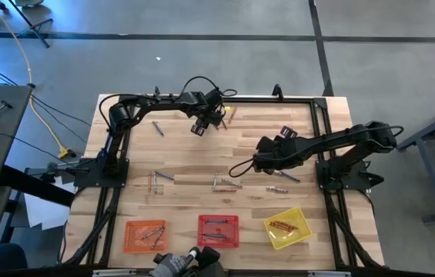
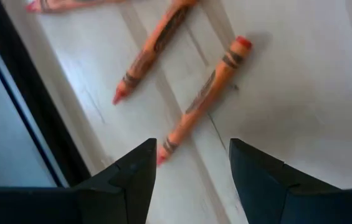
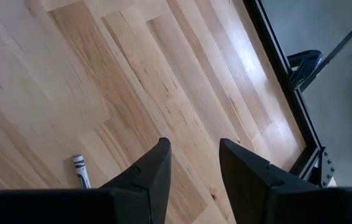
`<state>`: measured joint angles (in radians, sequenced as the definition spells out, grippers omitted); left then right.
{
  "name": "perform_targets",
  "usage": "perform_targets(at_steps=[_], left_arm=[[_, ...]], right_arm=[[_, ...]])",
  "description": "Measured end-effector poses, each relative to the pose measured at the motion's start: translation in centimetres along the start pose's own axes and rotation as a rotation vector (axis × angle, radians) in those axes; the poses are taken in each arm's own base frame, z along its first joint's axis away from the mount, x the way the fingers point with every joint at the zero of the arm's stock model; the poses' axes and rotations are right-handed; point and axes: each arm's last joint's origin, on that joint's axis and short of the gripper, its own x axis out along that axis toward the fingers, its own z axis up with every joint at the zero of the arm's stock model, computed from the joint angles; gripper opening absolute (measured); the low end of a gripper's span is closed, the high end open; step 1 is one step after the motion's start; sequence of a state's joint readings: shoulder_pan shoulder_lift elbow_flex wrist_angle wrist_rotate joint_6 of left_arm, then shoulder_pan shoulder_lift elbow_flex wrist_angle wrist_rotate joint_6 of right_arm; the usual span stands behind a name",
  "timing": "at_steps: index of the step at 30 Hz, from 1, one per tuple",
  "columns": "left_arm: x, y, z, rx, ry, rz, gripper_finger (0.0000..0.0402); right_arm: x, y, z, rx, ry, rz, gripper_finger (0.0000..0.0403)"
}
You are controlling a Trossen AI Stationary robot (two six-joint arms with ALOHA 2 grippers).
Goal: Sort crayons
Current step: Put the orange crayon into the yellow bin
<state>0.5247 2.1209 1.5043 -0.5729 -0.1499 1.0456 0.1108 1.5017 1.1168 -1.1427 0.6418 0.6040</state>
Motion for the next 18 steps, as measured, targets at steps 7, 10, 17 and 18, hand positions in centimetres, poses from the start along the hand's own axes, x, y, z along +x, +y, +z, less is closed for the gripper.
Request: perform_targets(at_steps=[7, 10, 17, 18], left_arm=[[0.75, -0.23, 0.04, 0.072, 0.003, -0.019, 0.0186], [0.77, -0.22, 0.05, 0.095, 0.002, -0.019, 0.0186], [0.68, 0.04, 0.16, 0.132, 0.002, -0.017, 0.0186], [0.58, 0.15, 0.21, 0.132, 0.002, -0.018, 0.0186]], right_arm=[[0.00, 0.06, 0.09, 0.006, -0.008, 0.005, 0.0128], [0.00, 0.08, 0.12, 0.008, -0.010, 0.008, 0.0128], [0.00, 0.10, 0.14, 0.010, -0.011, 0.010, 0.0128], [0.00, 0.11, 0.14, 0.010, -0.011, 0.012, 0.0128]])
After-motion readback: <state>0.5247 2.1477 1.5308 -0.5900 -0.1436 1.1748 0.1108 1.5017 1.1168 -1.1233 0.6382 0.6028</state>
